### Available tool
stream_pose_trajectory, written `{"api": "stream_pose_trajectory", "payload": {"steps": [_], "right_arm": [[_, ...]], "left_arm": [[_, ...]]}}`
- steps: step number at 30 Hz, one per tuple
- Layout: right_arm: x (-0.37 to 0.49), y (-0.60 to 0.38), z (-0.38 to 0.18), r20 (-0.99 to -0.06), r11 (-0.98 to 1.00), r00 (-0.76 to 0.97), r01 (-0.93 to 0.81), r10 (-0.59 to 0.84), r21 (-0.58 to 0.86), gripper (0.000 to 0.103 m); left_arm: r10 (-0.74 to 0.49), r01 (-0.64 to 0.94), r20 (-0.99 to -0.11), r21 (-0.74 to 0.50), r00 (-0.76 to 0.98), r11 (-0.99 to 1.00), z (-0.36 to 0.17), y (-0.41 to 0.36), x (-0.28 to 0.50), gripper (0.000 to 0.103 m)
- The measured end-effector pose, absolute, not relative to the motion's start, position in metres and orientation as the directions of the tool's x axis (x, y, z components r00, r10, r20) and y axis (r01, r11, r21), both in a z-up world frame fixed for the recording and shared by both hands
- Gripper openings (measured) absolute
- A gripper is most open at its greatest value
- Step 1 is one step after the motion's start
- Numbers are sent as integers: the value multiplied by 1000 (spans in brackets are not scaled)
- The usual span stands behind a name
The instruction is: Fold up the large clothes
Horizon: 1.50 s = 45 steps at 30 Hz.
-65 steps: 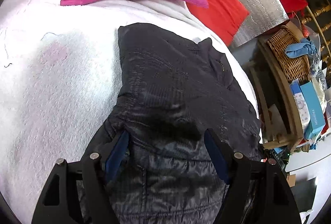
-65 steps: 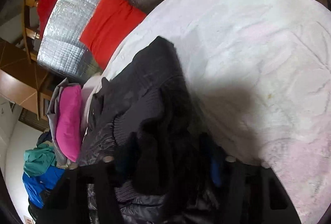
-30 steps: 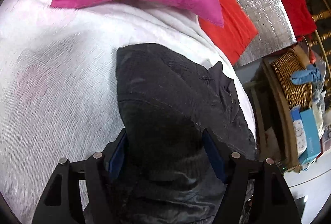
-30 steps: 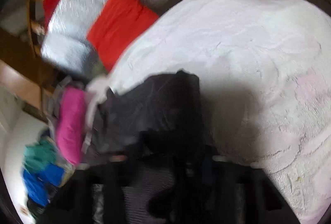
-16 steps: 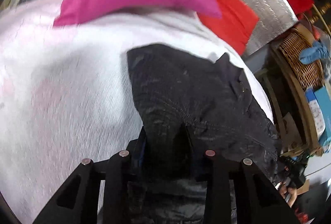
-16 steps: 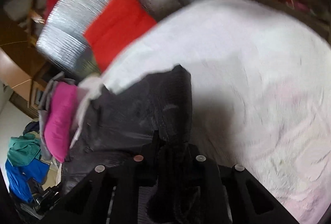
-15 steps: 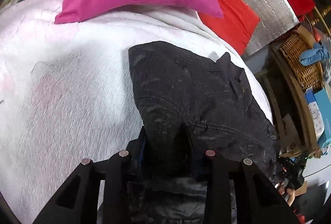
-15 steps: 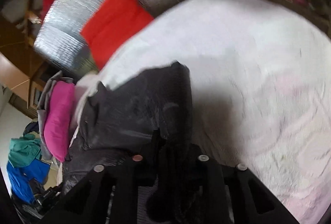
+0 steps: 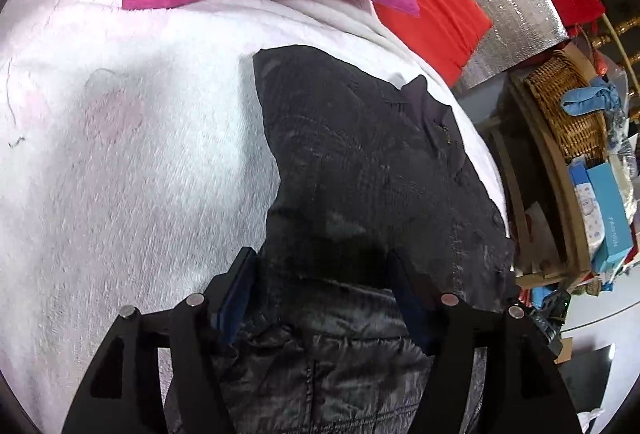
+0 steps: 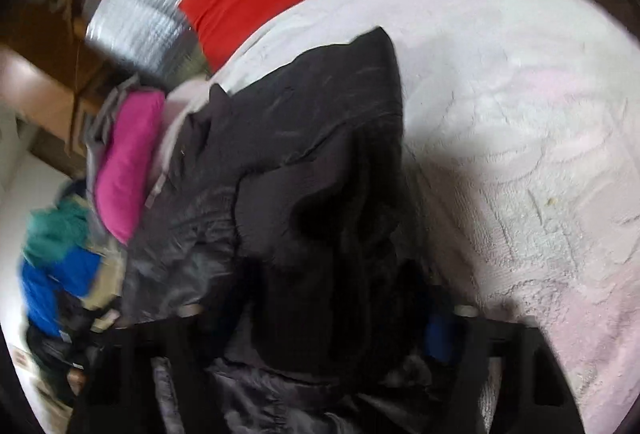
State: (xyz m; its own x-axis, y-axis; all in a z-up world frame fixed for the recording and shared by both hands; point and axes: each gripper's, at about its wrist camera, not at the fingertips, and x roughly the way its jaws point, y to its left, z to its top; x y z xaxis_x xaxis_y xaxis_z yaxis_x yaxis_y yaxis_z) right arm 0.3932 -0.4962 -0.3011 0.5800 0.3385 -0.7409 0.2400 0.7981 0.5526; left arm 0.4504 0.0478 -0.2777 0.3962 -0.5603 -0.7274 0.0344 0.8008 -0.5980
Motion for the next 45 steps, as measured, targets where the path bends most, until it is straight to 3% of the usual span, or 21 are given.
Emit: {"api": "stream_pose_trajectory", "payload": {"steps": [1,3,5,9,11,14,17,18,26,28,33,35,38,41,45], "right_arm": [[389,-495,-296,-735,793,590,246,333,557,49],[381,-487,-280,-729,823,620,228,289,520,40],[366,-479,-261,-702,843,663,200,260,500,37],[361,-468,-255,-709,869,677,215,197,447,37],[371,-466,-274,-763,874,622,258,176,412,40],[373,-471,-282,-767,827,607,310,208,469,51],[366,-477,-276,-747,791,616,316,249,523,73],[360,-479,-274,-744,792,622,314,245,523,75],[347,-492,-289,-729,767,625,312,279,561,76],[348,-484,-289,-734,790,617,283,284,544,76],[342,-468,-279,-741,834,615,237,268,498,48],[338,-466,-273,-735,842,626,226,260,490,44],[335,-463,-268,-728,847,639,221,248,483,44],[343,-464,-280,-765,847,598,256,240,466,45],[347,-471,-281,-765,814,588,291,263,502,56]], "left_arm": [[-565,38,-720,-604,402,796,-278,49,448,67],[-555,49,-727,-589,405,807,-277,46,446,56],[-532,68,-737,-558,418,827,-274,43,442,44],[-501,89,-751,-517,429,851,-274,44,439,38],[-468,86,-780,-478,416,874,-281,41,441,37],[-459,90,-785,-466,416,880,-281,43,439,38],[-463,75,-785,-477,412,876,-279,49,435,45],[-470,64,-783,-489,406,870,-278,52,432,47],[-572,68,-719,-598,394,798,-269,63,414,70],[-570,80,-723,-590,390,804,-271,56,413,71],[-539,100,-746,-548,391,831,-277,45,415,71],[-531,99,-744,-541,405,835,-276,45,416,67],[-487,96,-765,-497,421,863,-277,46,417,52],[-467,100,-783,-470,412,877,-281,44,418,51],[-435,103,-802,-433,409,895,-278,36,423,52]]}}
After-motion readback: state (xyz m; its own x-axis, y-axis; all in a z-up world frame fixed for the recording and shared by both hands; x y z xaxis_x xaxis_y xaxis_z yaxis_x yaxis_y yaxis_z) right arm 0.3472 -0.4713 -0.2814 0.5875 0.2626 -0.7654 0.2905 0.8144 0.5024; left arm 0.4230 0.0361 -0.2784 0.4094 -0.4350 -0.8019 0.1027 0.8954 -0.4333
